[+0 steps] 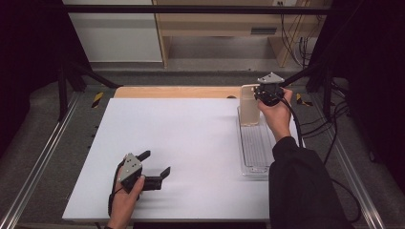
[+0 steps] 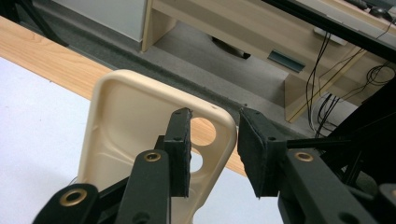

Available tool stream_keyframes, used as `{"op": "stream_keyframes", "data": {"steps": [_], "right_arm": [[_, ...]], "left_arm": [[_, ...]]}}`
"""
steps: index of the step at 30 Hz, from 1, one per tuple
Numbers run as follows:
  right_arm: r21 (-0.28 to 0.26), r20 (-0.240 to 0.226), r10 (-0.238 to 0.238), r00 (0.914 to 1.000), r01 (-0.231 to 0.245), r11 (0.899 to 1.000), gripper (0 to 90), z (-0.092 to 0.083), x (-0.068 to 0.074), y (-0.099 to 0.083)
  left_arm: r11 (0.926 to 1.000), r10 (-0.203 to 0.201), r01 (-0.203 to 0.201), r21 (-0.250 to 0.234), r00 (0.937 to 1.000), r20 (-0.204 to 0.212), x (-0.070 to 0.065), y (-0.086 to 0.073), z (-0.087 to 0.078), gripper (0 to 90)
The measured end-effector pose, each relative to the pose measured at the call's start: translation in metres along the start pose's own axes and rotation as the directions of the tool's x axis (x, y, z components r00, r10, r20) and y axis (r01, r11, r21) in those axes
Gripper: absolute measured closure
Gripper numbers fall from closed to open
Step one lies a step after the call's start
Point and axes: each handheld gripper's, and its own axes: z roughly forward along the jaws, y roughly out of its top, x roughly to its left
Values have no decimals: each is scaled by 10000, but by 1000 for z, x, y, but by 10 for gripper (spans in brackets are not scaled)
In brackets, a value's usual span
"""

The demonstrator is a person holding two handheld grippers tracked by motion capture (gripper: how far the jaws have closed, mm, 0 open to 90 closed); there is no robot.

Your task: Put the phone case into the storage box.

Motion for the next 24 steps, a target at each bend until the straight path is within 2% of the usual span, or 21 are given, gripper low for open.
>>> {"op": "stream_keyframes", "data": {"steps": [24], "right_arm": [[-21,65,492,9988,-492,9988,653,6,-3,-2]], "left_arm": [[10000,-28,28,-10,10000,3,0,0,0,23]]}}
